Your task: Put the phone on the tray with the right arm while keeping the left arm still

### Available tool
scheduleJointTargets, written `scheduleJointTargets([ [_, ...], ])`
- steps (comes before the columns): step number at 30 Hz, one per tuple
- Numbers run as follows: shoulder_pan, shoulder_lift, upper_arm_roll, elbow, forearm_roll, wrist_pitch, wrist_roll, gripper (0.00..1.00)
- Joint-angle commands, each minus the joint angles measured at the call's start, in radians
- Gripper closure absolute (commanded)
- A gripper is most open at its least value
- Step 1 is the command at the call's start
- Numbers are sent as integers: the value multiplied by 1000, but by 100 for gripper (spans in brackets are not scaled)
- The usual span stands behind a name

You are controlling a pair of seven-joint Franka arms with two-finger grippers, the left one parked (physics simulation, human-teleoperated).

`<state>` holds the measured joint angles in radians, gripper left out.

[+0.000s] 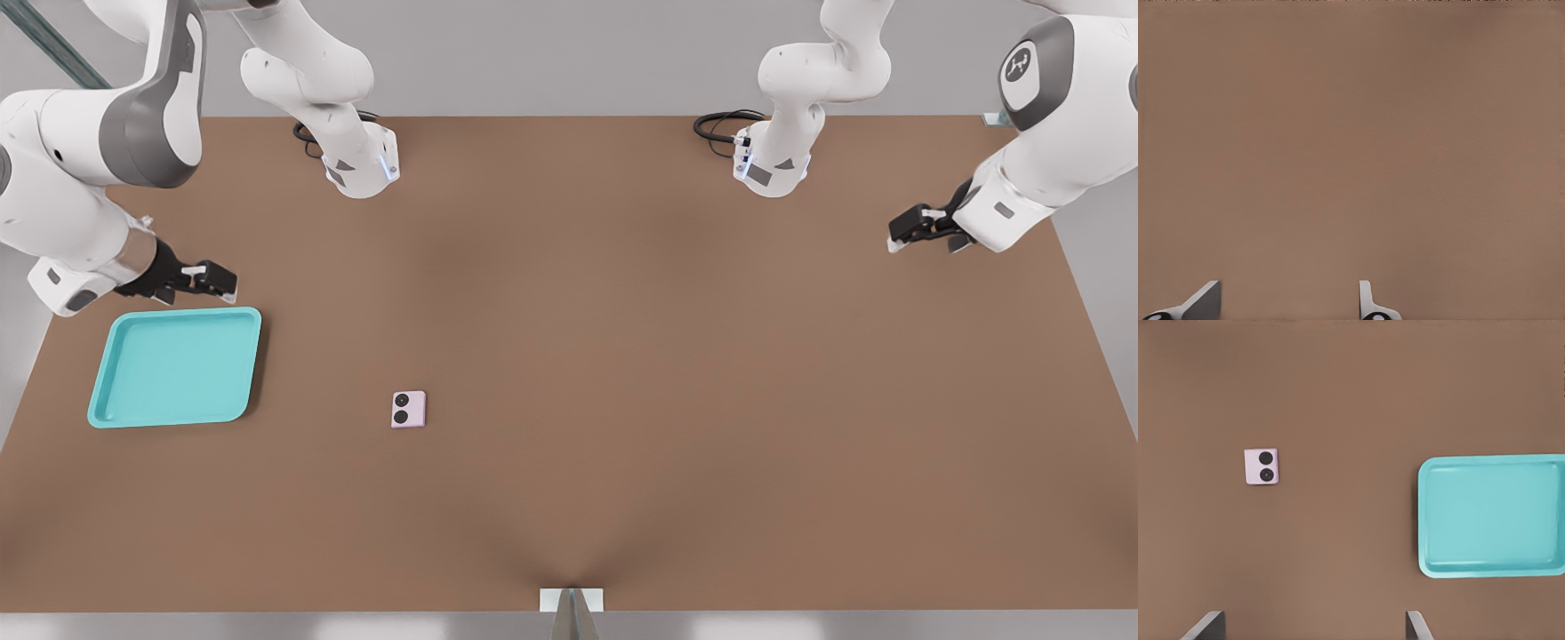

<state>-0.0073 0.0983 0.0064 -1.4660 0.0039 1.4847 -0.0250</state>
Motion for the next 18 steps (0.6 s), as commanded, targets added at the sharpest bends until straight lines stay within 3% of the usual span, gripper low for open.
scheduleJointTargets([
  [1,-2,1,0,0,1,55,16,0],
  [5,49,135,72,12,-5,192,111,0],
  [10,224,524,76,108,-59,558,471,0],
  [13,257,580,75,87,-53,661,583,0],
  [18,234,623,76,46,-45,689,573,0],
])
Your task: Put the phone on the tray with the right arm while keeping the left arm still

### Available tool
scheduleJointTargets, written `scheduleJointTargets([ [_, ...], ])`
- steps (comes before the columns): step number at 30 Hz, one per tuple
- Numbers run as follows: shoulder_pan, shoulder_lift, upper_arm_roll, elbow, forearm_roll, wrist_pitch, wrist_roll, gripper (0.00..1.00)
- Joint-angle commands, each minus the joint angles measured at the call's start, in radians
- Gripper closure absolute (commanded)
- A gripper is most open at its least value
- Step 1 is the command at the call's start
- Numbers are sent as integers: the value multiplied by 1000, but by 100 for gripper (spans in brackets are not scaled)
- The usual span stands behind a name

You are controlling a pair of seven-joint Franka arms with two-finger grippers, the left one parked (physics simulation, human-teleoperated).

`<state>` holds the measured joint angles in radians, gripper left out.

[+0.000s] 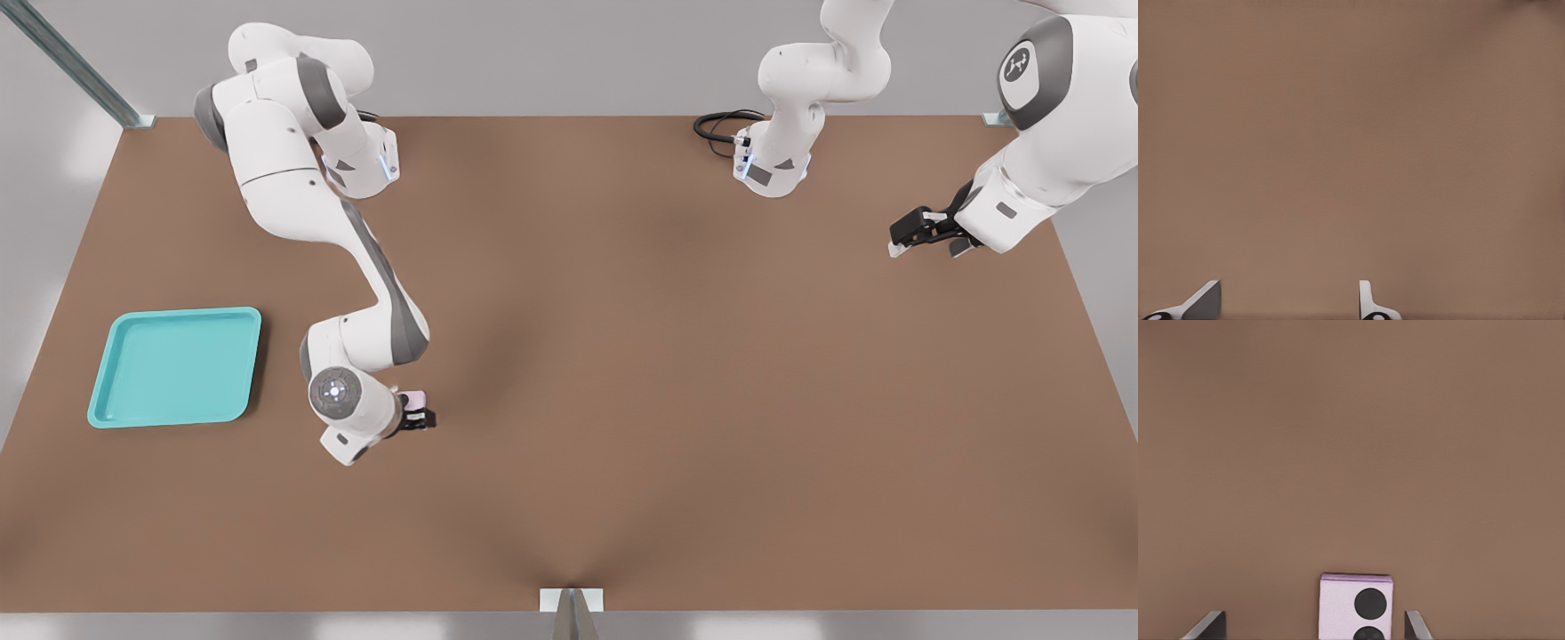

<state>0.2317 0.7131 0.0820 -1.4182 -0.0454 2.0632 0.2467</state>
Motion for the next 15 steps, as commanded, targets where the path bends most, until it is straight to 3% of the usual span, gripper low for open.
scheduleJointTargets([
  [1,-3,-12,1,-51,4,107,299,0],
  [4,-92,-30,78,-129,-4,126,253,0],
  [7,-169,-66,125,-286,-5,281,187,0],
  [11,-177,-83,134,-360,-4,336,178,0],
  [15,-163,-72,133,-304,-5,252,324,0],
])
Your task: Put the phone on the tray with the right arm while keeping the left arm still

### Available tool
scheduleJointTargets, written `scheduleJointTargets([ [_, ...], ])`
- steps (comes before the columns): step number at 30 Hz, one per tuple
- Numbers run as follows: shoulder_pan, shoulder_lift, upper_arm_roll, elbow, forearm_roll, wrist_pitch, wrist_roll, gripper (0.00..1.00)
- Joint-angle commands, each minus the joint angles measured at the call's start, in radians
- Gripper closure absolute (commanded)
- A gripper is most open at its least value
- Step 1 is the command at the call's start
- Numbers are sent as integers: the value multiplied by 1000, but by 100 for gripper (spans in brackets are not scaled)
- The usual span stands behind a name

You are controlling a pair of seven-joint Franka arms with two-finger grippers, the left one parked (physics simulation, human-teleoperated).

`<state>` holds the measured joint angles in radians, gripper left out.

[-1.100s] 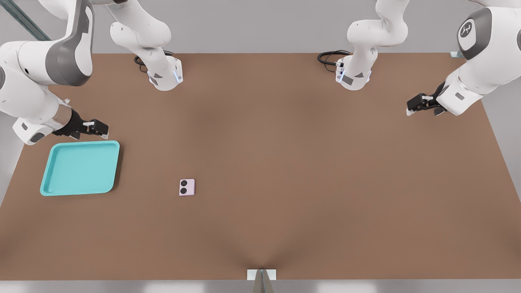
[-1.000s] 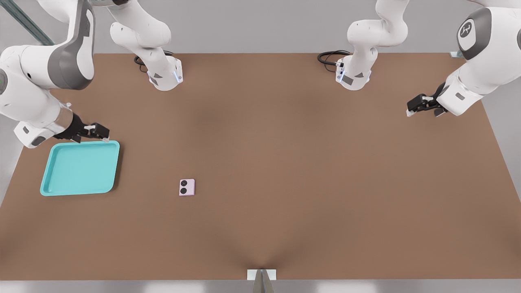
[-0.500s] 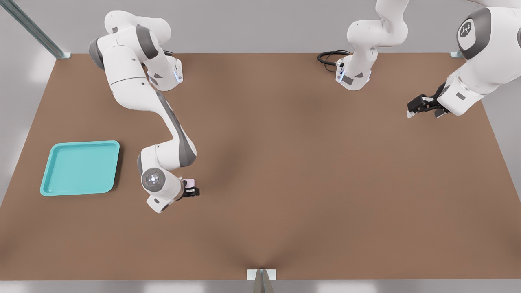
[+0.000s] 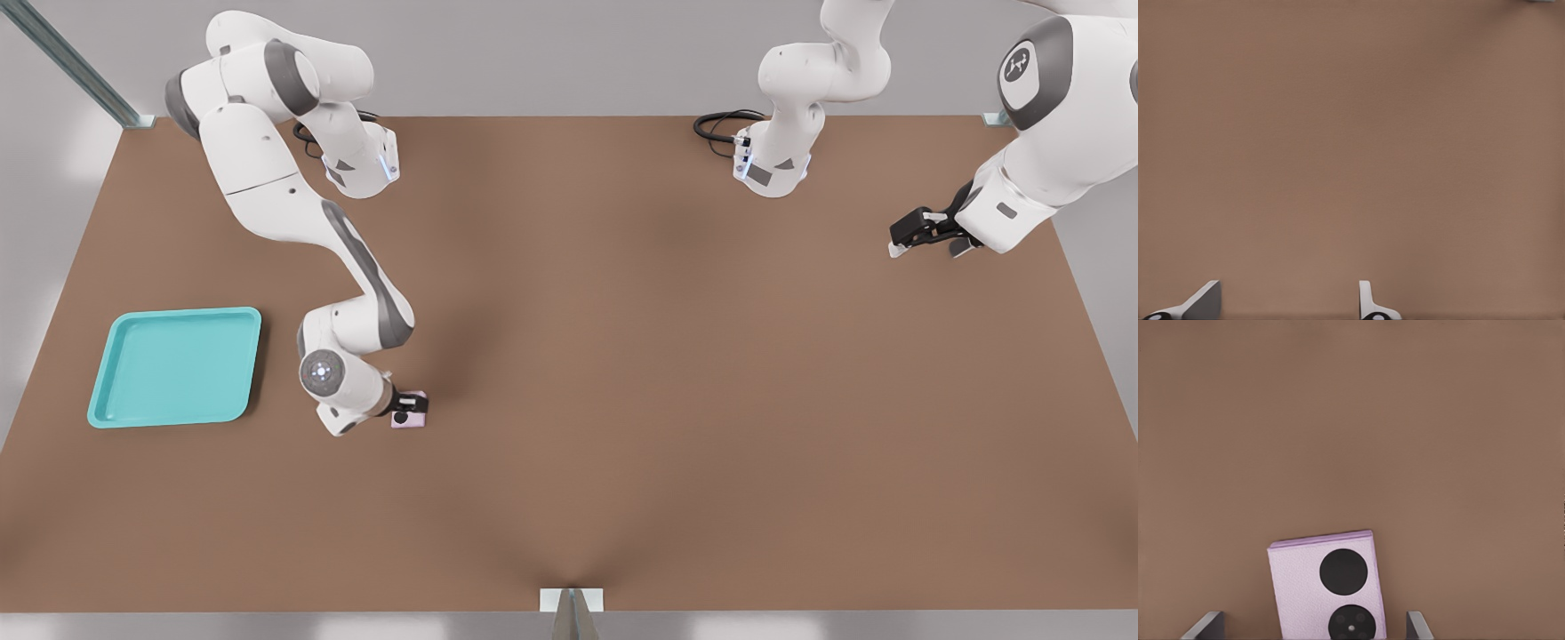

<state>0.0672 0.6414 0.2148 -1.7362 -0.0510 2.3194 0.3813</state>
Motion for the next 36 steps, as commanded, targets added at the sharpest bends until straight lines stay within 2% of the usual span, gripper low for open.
scheduleJointTargets([
  [1,-3,3,0,13,0,0,191,0],
  [4,-10,21,-2,13,3,3,268,0],
  [13,20,80,-2,-6,-81,54,258,0],
  [26,23,76,-2,-39,-168,34,235,0],
  [27,22,76,-2,-39,-168,41,235,1],
  [28,23,76,-2,-39,-168,41,235,13],
  [29,23,76,-2,-39,-168,41,235,16],
  [36,22,67,-2,-34,-168,38,234,17],
])
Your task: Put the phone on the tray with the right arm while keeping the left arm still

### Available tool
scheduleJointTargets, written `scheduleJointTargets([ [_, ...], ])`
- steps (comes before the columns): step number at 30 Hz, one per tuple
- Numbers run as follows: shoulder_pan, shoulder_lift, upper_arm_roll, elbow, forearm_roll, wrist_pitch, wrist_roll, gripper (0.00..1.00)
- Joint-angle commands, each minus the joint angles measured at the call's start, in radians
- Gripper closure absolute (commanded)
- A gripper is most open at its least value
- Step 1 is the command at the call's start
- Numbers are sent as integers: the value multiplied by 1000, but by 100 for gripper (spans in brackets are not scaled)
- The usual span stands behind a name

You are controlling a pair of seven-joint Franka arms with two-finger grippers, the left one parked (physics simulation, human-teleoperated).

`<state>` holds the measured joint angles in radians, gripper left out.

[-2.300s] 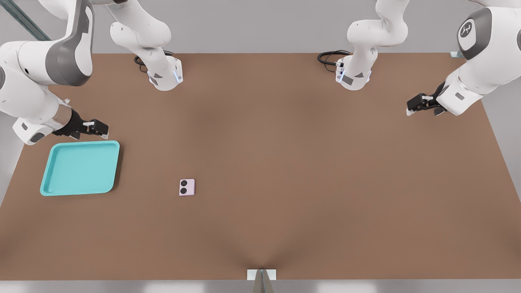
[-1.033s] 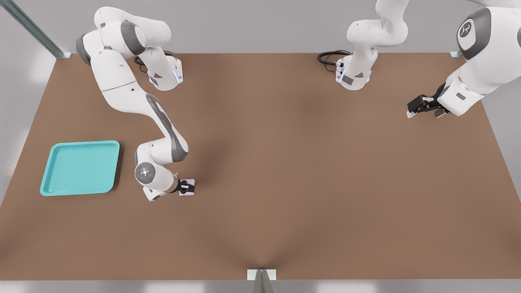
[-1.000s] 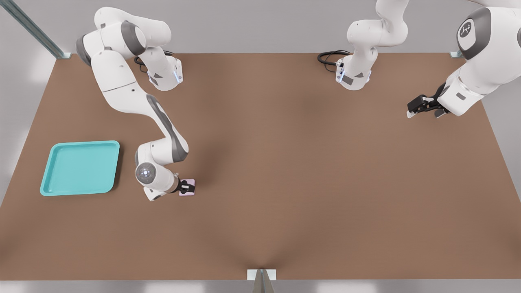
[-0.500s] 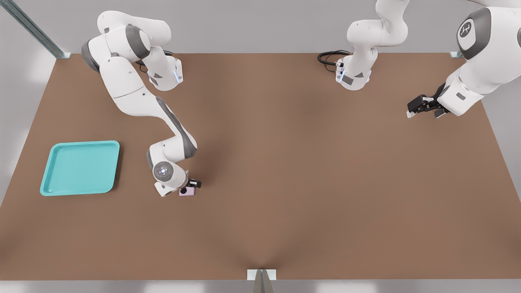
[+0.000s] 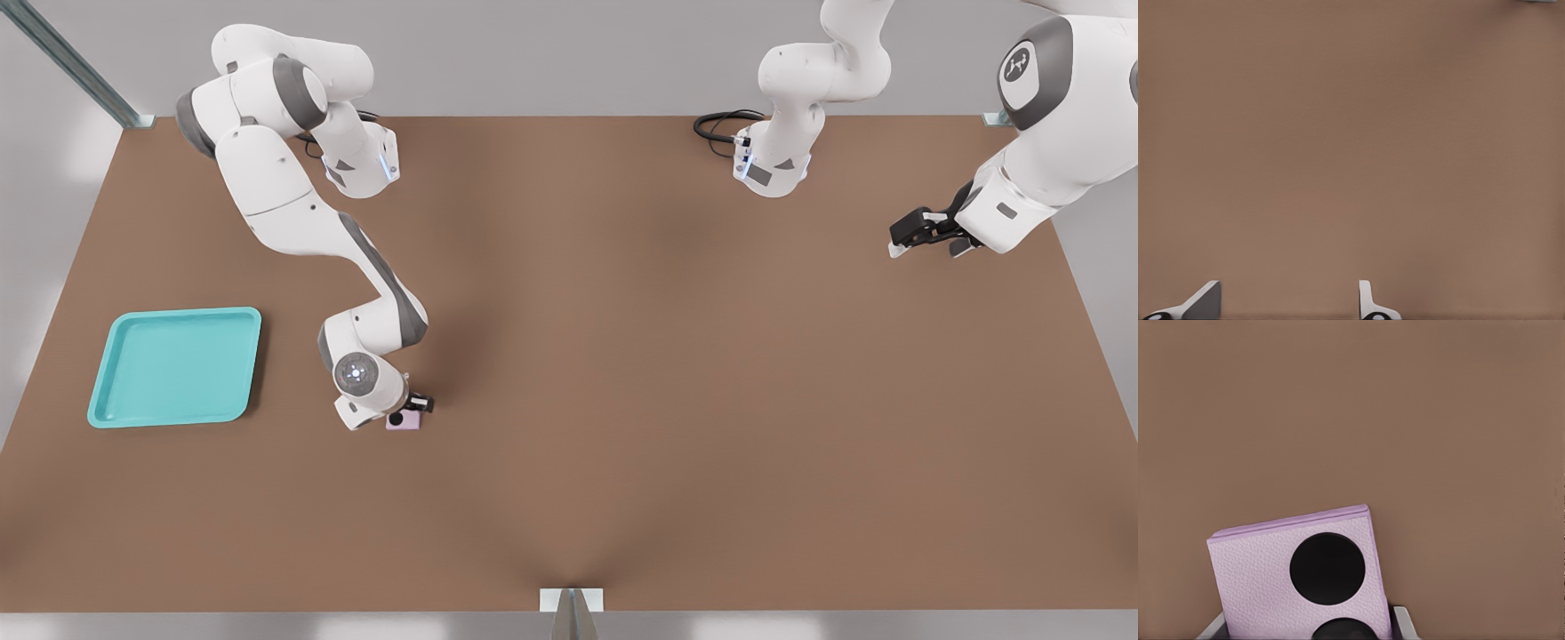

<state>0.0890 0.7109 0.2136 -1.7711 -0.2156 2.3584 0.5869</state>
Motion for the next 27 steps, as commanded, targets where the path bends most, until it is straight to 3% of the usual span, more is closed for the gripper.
scheduleJointTargets([
  [1,0,-2,1,1,-4,-2,28,17],
  [4,-8,-16,1,1,-2,-7,8,17],
  [7,-60,-110,1,-2,-2,-85,-81,17],
  [10,-307,-163,151,-24,-2,-185,-249,18],
  [14,-502,-287,161,-169,-4,-169,-502,18],
  [16,-647,-292,242,-186,-4,-171,-594,20],
  [27,-897,-197,224,-110,-33,-139,-998,20],
])
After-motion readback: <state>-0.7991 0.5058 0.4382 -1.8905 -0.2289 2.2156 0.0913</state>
